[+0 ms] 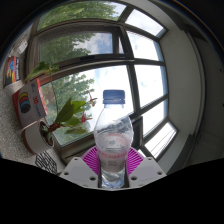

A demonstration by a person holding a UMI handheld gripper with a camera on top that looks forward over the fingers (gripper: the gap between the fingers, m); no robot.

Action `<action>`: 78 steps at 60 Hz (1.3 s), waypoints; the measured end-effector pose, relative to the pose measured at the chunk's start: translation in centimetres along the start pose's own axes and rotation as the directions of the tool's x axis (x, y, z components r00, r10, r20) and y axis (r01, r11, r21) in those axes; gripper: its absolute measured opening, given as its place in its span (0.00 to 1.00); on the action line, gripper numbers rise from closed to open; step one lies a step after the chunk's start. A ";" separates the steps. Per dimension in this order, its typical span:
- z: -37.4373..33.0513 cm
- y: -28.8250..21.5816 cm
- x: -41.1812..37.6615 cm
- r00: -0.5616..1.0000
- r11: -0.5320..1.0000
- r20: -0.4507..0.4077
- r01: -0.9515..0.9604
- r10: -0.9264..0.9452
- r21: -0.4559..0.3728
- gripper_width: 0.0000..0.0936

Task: Pour water

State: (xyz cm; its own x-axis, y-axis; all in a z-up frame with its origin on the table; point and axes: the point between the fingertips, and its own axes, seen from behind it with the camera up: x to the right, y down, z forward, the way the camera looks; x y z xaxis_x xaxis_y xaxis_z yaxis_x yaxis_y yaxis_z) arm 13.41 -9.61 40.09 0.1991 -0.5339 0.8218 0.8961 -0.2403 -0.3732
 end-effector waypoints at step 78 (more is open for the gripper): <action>-11.2 -26.3 -16.8 0.230 0.476 0.595 -0.828 0.770 -0.296 0.32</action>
State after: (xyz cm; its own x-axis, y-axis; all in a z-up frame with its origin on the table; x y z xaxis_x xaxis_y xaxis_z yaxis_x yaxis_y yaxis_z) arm -17.93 -3.37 31.26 0.9718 0.1751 0.1578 0.1443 0.0875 -0.9857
